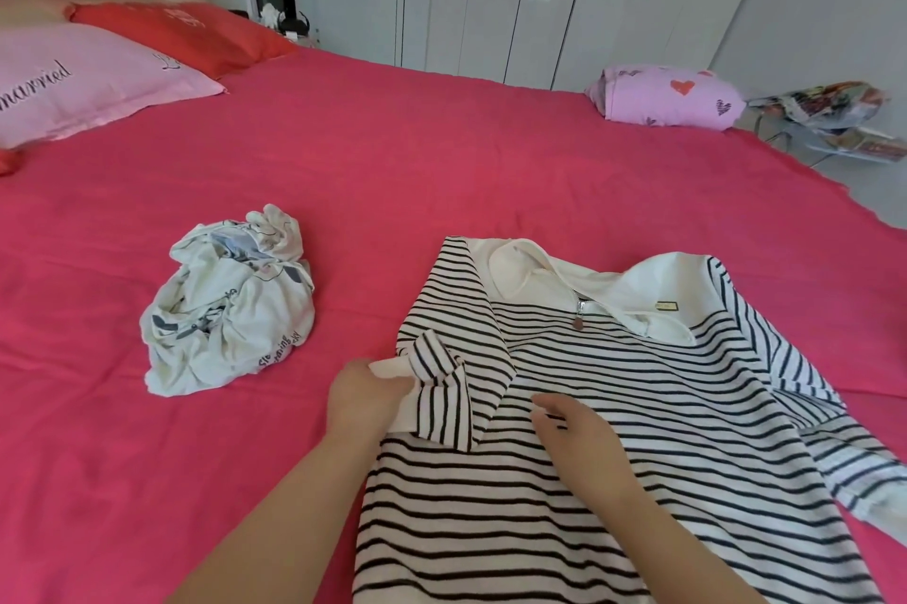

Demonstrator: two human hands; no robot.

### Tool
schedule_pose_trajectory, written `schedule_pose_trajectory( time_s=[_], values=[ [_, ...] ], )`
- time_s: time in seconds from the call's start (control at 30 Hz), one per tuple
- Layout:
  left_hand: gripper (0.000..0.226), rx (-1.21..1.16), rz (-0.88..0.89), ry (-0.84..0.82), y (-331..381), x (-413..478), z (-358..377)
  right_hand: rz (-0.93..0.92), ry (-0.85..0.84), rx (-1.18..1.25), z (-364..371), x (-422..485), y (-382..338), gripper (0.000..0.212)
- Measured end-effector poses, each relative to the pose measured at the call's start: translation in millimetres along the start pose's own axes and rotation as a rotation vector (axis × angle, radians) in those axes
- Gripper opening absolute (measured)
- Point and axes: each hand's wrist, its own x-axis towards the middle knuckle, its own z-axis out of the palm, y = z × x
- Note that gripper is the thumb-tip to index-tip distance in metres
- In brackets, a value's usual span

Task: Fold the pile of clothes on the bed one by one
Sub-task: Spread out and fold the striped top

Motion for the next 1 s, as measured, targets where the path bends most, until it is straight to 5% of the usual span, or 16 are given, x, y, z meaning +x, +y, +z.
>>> schedule_pose_trajectory(
  time_s=[0.13,0.3,0.43,0.6,0.7,0.8,0.87,1.0],
  values=[
    [0.035,-0.107,0.524,0.154,33.1,-38.3,3.0,0.018,-0.005,0.369,-7.6,-3.6,-15.4,0.03],
    [0.063,0.18,1.111,-0.264,63.0,-91.5,49.8,0.127,-0.286,1.24,-40.4,-8.0,-22.8,0.065],
    [0.068,0.254,1.017,-0.565,55.9,-106.0,74.1,0.174,-0.376,1.387,-69.4,-12.1,4.6,0.057],
    [0.042,0.249,1.089,-0.648,34.4,-107.8,81.6,0.231,-0.403,1.031,-82.7,-16.6,33.4,0.043],
    [0.036,0.195,1.06,-0.499,31.4,-94.6,80.9,0.18,-0.291,1.139,-110.7,-16.2,42.8,0.047],
    [0.034,0.176,0.827,-0.298,34.3,-58.3,78.1,0.253,-0.103,1.312,-132.2,-14.7,65.1,0.057],
    [0.041,0.176,0.59,-0.254,35.3,-30.5,81.5,0.416,-0.073,1.204,-123.6,-11.6,84.3,0.04],
    [0.06,0.115,0.212,-0.258,40.5,8.2,93.7,0.55,-0.078,1.018,-102.8,-0.1,113.0,0.043]
  ],
)
